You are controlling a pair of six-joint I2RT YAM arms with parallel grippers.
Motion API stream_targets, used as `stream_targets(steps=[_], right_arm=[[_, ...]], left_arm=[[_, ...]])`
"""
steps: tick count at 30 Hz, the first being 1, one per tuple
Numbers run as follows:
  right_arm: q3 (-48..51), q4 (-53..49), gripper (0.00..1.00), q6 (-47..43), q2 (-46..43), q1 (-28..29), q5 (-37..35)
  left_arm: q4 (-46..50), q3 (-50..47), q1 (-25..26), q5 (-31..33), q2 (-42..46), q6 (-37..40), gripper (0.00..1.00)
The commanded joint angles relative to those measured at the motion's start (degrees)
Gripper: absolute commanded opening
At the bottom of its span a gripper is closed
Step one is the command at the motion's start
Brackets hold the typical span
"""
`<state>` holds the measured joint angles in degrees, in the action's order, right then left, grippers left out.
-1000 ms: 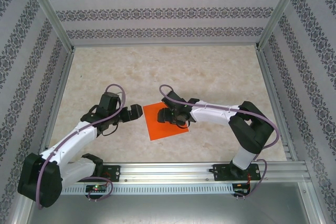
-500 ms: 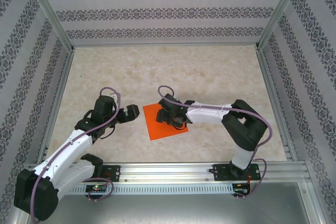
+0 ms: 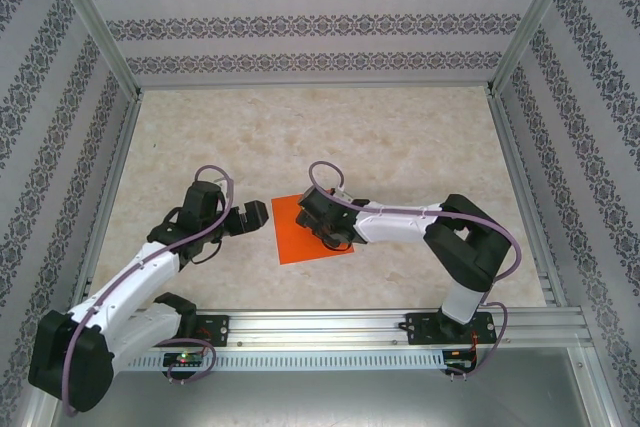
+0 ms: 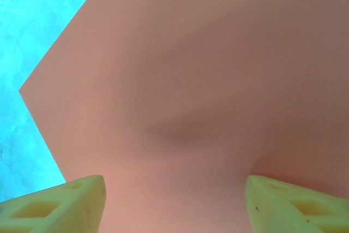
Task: Fold a paper plane with a square sheet of paper (pick it up from the middle)
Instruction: Move the square sheet of paper to the center of the table, then fold the square sheet of paper in half at the center of the table.
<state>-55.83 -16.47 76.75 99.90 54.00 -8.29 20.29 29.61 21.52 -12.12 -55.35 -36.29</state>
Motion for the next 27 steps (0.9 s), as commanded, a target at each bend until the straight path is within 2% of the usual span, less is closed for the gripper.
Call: stream_targets(steps=[1, 5, 11, 15, 19, 22, 27], right_arm=[[-5.66, -5.56, 0.69, -8.00, -1.10, 0.25, -2.71], [-10.04, -8.26, 0.70, -17.61, 0.85, -2.15, -0.16], [-11.91, -7.28, 0.69, -24.75, 6.88, -7.79, 8.64], [-13.69, -8.73, 0.68, -28.01, 9.96, -9.75, 10.44], [-13.81, -12.80, 0.68, -27.75, 11.61, -10.98, 7.41], [-11.83, -14.72, 0.69, -24.82, 11.00, -12.00, 4.79], [-6.29, -11.10, 0.68, -19.97, 7.46, -12.61, 5.10]], left_arm=[[-3.20, 0.19, 0.48, -1.60, -1.28, 1.52, 1.00], [-3.50, 1.19, 0.54, -1.48, -3.14, 2.57, 1.00], [-2.29, 2.66, 0.48, 0.93, -3.96, 3.65, 1.00], [-2.51, 2.42, 0.54, 3.05, -2.48, 4.01, 1.00], [-1.95, 2.81, 0.52, 3.95, -1.28, 5.04, 1.00], [-0.65, 2.94, 0.49, 7.38, 0.54, 3.90, 1.00], [-4.52, 0.34, 0.50, 8.07, 4.42, 3.61, 1.00]])
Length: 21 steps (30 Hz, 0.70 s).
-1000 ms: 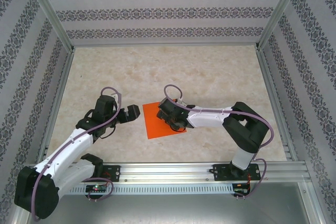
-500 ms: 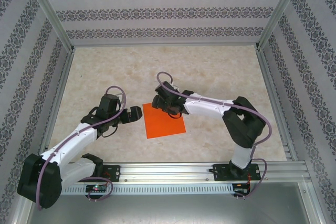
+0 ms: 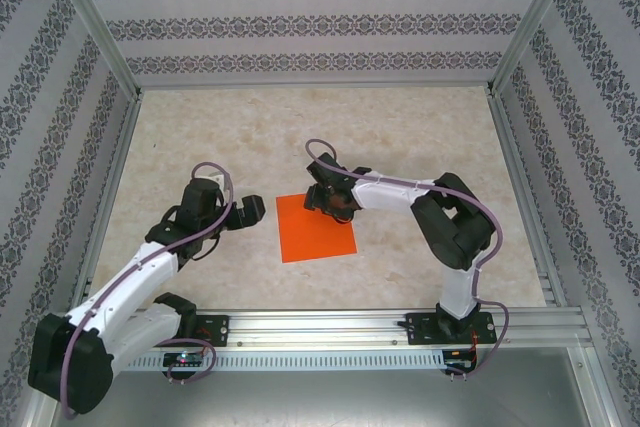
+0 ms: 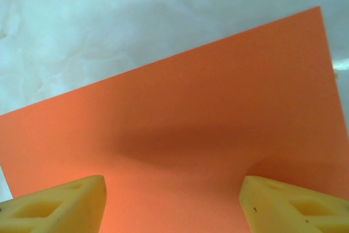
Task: Fold a paper plane with a square sheet of paper (pick it up from the middle)
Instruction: Fold the square sheet of paper in half at the center of the table.
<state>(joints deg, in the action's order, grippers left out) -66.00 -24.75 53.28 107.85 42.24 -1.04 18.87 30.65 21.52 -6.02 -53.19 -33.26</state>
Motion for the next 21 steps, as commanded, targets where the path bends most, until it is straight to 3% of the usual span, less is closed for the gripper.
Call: stream_targets(steps=[1, 6, 12, 16, 21], right_arm=[[4.28, -2.62, 0.67, 4.74, -0.95, -0.78, -2.08], [3.50, -0.73, 0.68, 2.83, -4.04, -0.16, -1.39], [-6.78, -15.04, 0.78, -8.67, -5.80, 1.26, -6.35], [-11.94, -22.89, 0.81, -11.24, -3.18, 3.83, -7.39], [-16.61, -28.91, 0.89, -11.63, 1.43, 7.49, -7.85]], left_arm=[[-3.89, -1.13, 0.48, 1.82, 2.76, 0.53, 1.00], [-4.12, -1.72, 0.45, 4.33, 4.00, -1.07, 1.00], [-3.51, -0.84, 0.42, -0.57, 0.01, -0.74, 1.00], [-4.87, 0.35, 0.39, -4.69, -6.48, -0.84, 1.00], [-4.22, 2.12, 0.40, -4.42, -11.89, -1.07, 1.00]])
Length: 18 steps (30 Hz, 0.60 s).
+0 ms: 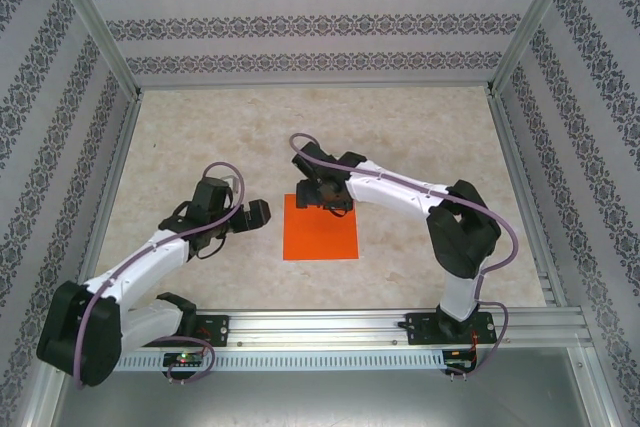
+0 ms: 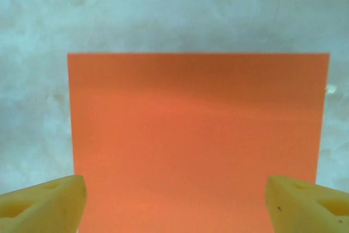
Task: Fold a paper plane with a square sheet of paper (pick it up from the middle)
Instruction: Fold the square sheet of paper in half at the center of the table.
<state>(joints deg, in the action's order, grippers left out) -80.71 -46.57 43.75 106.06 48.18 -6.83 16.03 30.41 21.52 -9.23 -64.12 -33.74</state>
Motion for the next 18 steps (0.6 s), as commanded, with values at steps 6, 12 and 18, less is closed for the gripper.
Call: stream_targets(steps=[6, 12, 18], right_arm=[[-4.40, -8.82, 0.92, -2.17, 6.73, 2.79, -1.53], [-5.53, -8.89, 0.93, -1.38, 8.59, 2.79, -0.85], [-4.51, -5.29, 0.93, -0.10, 9.62, 2.40, 1.94]], left_arm=[[-0.04, 2.77, 0.39, 0.83, -2.02, 0.58, 1.00], [-1.09, 2.59, 0.44, -1.30, -3.10, 1.35, 1.00], [-2.71, 2.18, 0.38, -3.11, -3.46, 1.48, 1.00]])
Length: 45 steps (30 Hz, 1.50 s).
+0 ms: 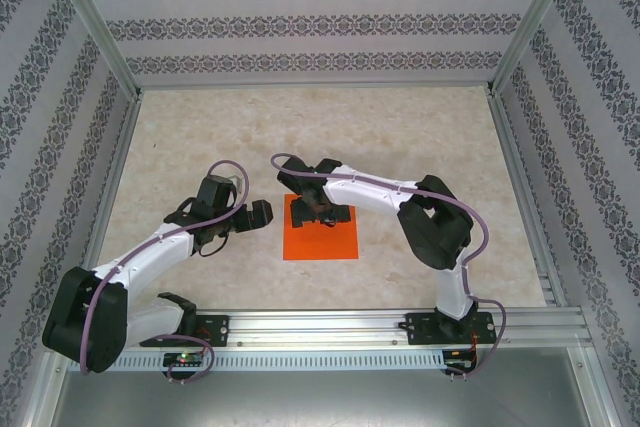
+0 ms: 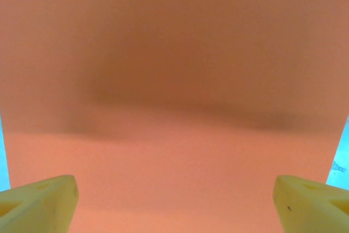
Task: Fold a paper plane with a square sheet of paper (pick it up from the middle)
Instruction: Fold the square sheet of paper in half at the center of the table.
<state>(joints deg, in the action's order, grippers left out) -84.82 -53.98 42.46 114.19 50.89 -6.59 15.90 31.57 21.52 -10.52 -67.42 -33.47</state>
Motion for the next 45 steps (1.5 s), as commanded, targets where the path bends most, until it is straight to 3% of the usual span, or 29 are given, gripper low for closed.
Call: stream_targets(steps=[1, 18, 27, 45], right_arm=[[-0.68, 2.02, 0.93, 1.62, 2.02, -0.38, 1.78], [-0.99, 2.56, 0.94, 4.12, 5.31, -0.32, -0.84], [3.02, 6.36, 0.95, 5.81, 8.31, -0.36, 2.74], [2.39, 4.24, 0.89, 6.46, 8.31, -0.27, 1.10]], left_arm=[[-2.71, 0.95, 0.39, -1.89, -0.23, 1.15, 1.00], [-2.93, 0.02, 0.41, -2.52, 0.89, 1.78, 1.00], [-2.43, 0.18, 0.37, -2.63, 1.62, 1.67, 1.00], [-1.66, 0.04, 0.40, -2.60, 3.30, 1.65, 1.00]])
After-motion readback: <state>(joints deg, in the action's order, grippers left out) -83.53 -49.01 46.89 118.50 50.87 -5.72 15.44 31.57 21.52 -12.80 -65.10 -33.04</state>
